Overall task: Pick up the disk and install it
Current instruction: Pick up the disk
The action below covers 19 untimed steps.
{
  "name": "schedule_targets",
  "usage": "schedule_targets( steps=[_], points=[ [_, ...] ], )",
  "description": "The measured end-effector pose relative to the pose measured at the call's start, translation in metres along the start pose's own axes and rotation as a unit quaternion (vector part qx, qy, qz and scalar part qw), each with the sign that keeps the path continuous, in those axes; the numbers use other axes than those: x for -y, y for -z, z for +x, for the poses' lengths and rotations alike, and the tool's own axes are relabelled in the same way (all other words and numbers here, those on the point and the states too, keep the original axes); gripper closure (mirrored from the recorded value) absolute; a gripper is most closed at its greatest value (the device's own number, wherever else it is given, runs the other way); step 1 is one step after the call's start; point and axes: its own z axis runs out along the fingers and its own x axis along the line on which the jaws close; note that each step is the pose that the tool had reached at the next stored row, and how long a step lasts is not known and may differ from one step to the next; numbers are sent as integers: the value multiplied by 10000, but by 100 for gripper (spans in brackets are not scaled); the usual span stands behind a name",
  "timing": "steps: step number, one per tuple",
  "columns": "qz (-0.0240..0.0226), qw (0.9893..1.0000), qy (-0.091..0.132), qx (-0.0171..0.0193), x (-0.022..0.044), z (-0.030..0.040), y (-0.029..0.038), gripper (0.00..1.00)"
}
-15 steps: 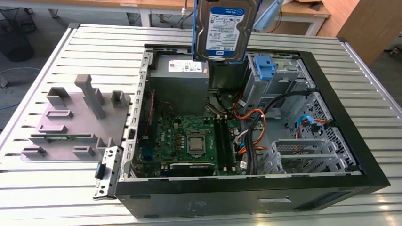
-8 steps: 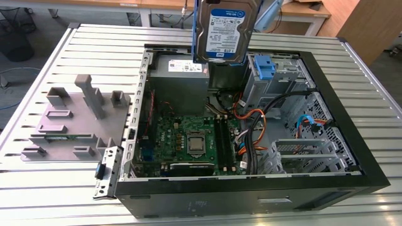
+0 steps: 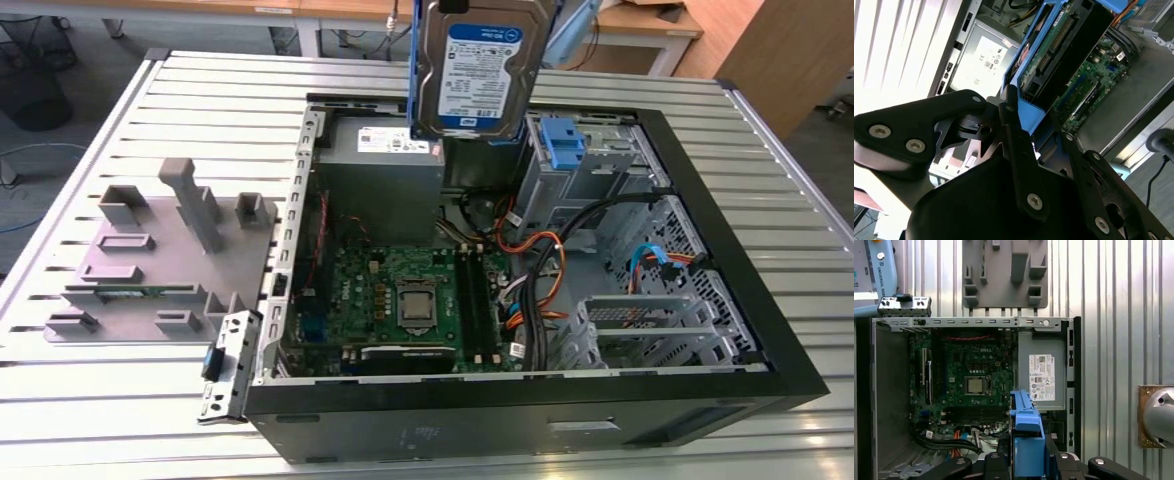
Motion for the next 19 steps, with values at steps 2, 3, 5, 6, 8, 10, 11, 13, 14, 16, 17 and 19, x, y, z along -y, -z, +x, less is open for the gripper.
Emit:
schedule_targets(
  steps=[2,3,5,6,8,10,11,13,14,16,17,19],
  points=[
    [0,10000,0,-2,0,14,-1,64],
    [0,10000,-1,-4,1,21,-2,64],
    [1,10000,-1,-7,1,33,-4,64],
    [1,10000,-1,-9,1,39,-5,64],
    [1,10000,-2,-13,1,48,-6,64],
    [1,10000,-2,-15,1,52,-6,64],
    [0,10000,-2,-15,1,57,-6,64],
    [1,10000,-2,-15,1,58,-6,64],
    [0,10000,-2,-15,1,58,-6,64],
    [1,10000,-2,-15,1,58,-6,64],
    [0,10000,-2,-15,1,58,-6,64],
    [0,10000,-2,-15,1,58,-6,64]
  ],
)
